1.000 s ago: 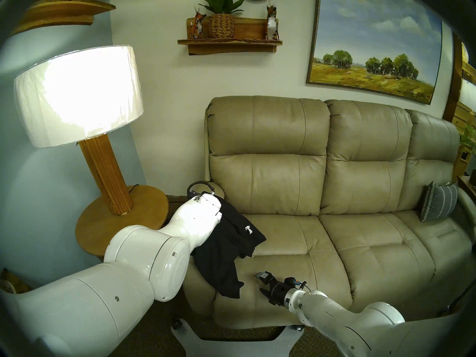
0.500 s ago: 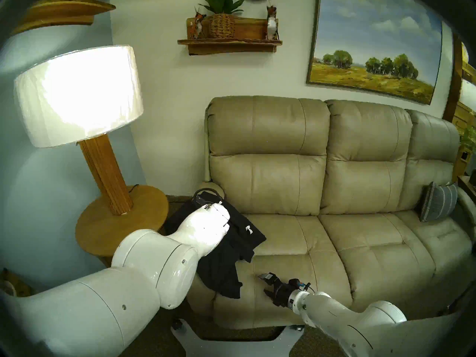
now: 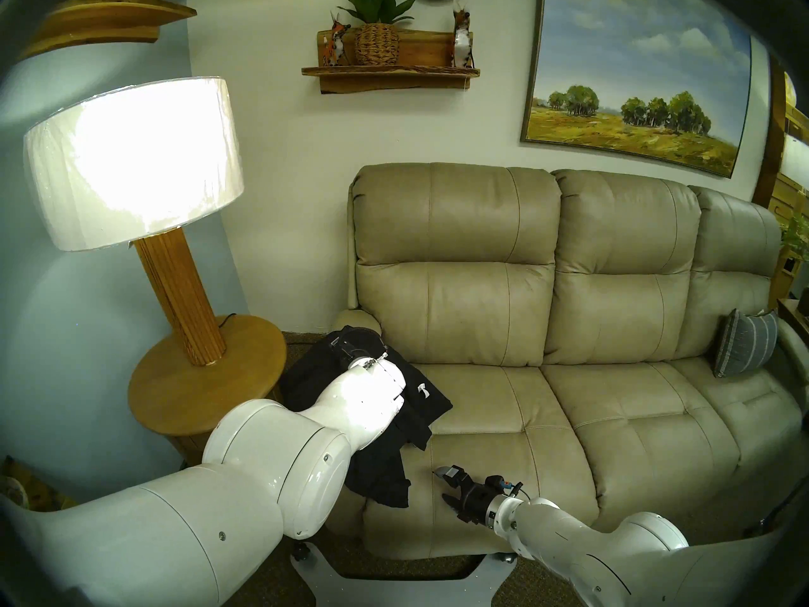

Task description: Drape jacket on sofa arm

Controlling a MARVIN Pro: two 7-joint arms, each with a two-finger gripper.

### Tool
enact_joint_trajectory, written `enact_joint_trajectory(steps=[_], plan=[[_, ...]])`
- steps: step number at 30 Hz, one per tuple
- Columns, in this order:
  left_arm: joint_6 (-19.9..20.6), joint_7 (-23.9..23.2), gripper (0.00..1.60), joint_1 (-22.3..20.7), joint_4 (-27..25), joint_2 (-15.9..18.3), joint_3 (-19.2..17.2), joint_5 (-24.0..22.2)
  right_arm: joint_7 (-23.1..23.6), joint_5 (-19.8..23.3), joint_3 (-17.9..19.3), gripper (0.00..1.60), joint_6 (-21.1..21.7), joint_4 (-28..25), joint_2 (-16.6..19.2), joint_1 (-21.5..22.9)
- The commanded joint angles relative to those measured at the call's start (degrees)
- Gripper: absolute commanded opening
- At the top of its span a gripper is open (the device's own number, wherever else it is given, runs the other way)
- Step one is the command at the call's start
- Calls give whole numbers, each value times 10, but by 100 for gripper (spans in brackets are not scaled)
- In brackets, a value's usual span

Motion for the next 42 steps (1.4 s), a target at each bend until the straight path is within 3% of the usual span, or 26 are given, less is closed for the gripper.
enact_joint_trajectory(steps=[1, 14, 22, 31, 42], plan=[[-9, -70, 160, 36, -9, -40, 16, 17, 14, -1, 0, 160, -2, -3, -3, 3], [-15, -187, 160, 99, -28, -74, 39, 38, 26, -7, -1, 160, 2, -6, -4, -2], [-44, -262, 160, 142, 0, -57, 26, 28, 46, -1, 7, 160, 3, -7, 5, -6], [-41, -342, 160, 157, 22, -53, 13, 27, 47, 11, 29, 160, 3, -6, 22, 9], [-30, -410, 160, 163, 29, -52, 2, 23, 83, 34, 61, 160, 25, -23, 31, 21]])
